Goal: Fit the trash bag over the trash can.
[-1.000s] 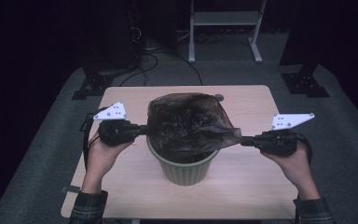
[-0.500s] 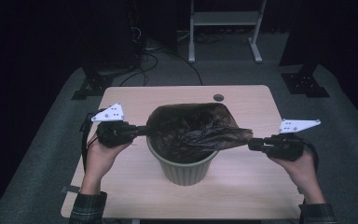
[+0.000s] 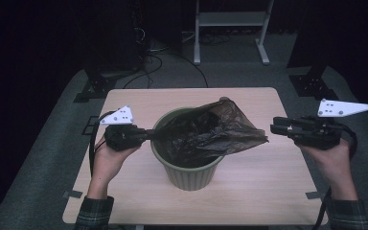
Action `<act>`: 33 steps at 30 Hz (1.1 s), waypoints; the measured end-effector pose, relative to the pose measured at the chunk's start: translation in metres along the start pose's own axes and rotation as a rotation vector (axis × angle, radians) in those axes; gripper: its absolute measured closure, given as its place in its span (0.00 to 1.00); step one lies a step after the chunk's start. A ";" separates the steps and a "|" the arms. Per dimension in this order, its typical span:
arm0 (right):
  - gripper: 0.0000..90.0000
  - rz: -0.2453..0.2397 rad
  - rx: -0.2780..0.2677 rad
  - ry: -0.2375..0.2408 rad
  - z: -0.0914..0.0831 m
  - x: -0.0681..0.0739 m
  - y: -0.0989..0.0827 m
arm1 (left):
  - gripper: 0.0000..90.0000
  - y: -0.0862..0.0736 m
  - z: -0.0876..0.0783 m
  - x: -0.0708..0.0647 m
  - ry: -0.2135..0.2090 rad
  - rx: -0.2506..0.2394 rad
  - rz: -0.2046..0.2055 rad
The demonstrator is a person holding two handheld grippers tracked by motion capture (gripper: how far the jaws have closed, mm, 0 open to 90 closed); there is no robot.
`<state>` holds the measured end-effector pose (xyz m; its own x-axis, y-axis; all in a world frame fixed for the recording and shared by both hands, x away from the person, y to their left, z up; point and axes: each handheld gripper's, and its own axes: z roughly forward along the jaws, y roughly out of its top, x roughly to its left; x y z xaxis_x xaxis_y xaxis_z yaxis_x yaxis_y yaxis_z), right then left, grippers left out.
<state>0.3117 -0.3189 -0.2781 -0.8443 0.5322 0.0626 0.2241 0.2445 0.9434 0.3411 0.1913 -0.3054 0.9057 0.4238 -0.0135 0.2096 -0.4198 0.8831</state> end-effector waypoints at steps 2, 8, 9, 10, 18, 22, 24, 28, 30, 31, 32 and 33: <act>0.68 -0.010 -0.012 0.020 0.007 0.005 0.008 | 1.00 0.000 0.002 -0.001 -0.006 0.000 -0.001; 0.66 -0.052 -0.014 0.063 0.039 0.017 0.034 | 1.00 0.000 0.006 -0.002 -0.017 0.003 0.002; 0.66 -0.066 -0.008 0.074 0.049 0.019 0.039 | 1.00 0.000 0.006 -0.002 -0.017 0.003 0.001; 0.67 -0.072 -0.002 0.082 0.057 0.021 0.042 | 1.00 0.000 0.006 -0.002 -0.018 0.003 0.001; 0.67 -0.103 0.067 0.099 0.107 0.026 0.050 | 1.00 0.000 0.007 -0.004 -0.029 0.002 0.006; 0.67 -0.110 0.074 0.094 0.118 0.028 0.050 | 1.00 0.001 0.008 -0.005 -0.035 0.005 0.009; 0.71 -0.115 0.081 0.096 0.122 0.028 0.050 | 1.00 0.001 0.009 -0.006 -0.039 0.002 0.009; 0.87 -0.120 0.107 0.102 0.128 0.028 0.048 | 0.99 0.001 0.012 -0.007 -0.046 0.006 0.012; 0.95 -0.125 0.121 0.109 0.131 0.029 0.046 | 0.99 0.001 0.012 -0.007 -0.049 0.003 0.009; 1.00 -0.125 0.122 0.117 0.131 0.030 0.045 | 0.99 0.001 0.013 -0.007 -0.051 0.001 0.008; 1.00 -0.126 0.122 0.117 0.132 0.030 0.043 | 0.98 0.000 0.014 -0.007 -0.057 0.001 0.005; 1.00 -0.122 0.125 0.121 0.132 0.030 0.042 | 0.95 0.000 0.014 -0.007 -0.058 -0.001 0.005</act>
<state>0.3599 -0.1852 -0.2800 -0.9195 0.3930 -0.0041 0.1685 0.4037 0.8993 0.3399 0.1766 -0.3121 0.9266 0.3743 -0.0358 0.2044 -0.4214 0.8835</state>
